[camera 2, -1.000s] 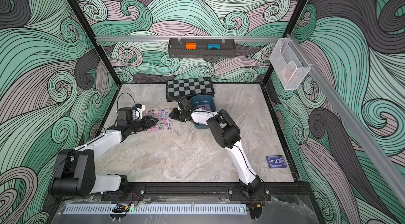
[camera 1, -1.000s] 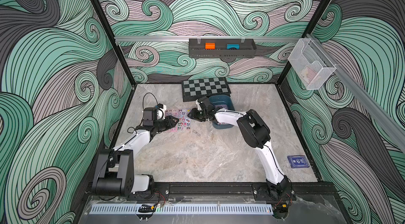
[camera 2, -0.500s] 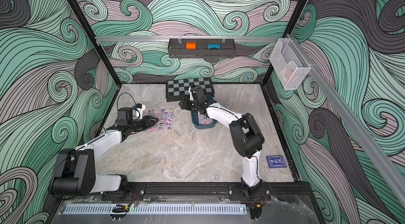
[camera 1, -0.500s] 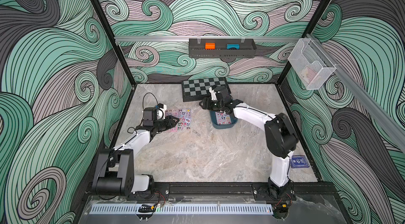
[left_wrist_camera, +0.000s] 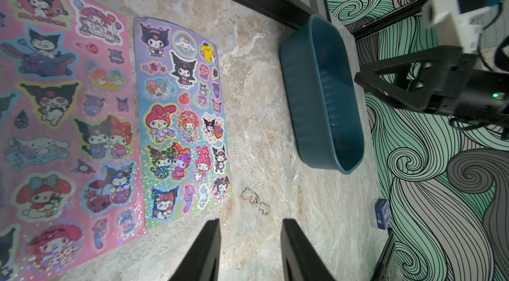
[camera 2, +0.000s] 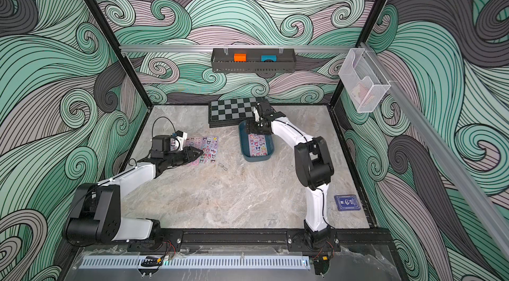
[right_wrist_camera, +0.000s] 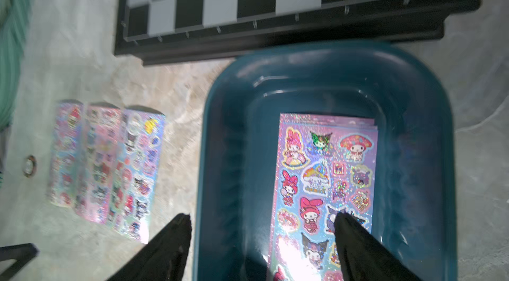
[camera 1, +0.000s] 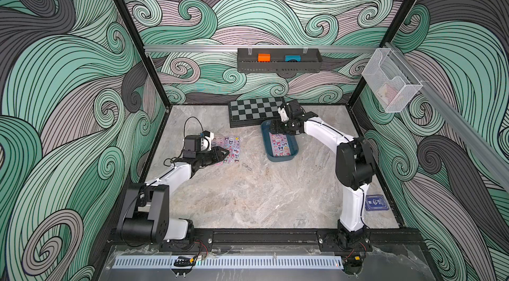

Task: Take the stickers out of the storage box
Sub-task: Pick up the sticker from the storage box.

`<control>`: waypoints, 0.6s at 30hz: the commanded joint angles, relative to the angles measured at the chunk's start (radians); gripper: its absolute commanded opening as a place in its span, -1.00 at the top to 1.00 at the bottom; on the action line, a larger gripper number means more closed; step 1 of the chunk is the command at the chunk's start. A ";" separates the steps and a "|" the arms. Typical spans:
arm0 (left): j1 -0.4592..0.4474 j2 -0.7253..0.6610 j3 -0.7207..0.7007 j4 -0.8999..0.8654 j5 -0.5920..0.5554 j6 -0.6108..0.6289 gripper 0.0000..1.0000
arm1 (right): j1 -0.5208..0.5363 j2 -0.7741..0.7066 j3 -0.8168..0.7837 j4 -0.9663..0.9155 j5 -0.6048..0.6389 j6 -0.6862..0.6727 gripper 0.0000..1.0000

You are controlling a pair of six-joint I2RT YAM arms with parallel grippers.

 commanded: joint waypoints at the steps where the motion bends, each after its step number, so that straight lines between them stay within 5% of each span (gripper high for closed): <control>1: -0.016 0.011 0.030 -0.004 0.013 0.032 0.18 | 0.004 0.026 0.056 -0.162 0.055 -0.078 -0.73; 18: -0.076 0.032 0.073 -0.023 0.062 0.072 0.16 | 0.074 0.240 0.347 -0.434 0.244 -0.057 -0.93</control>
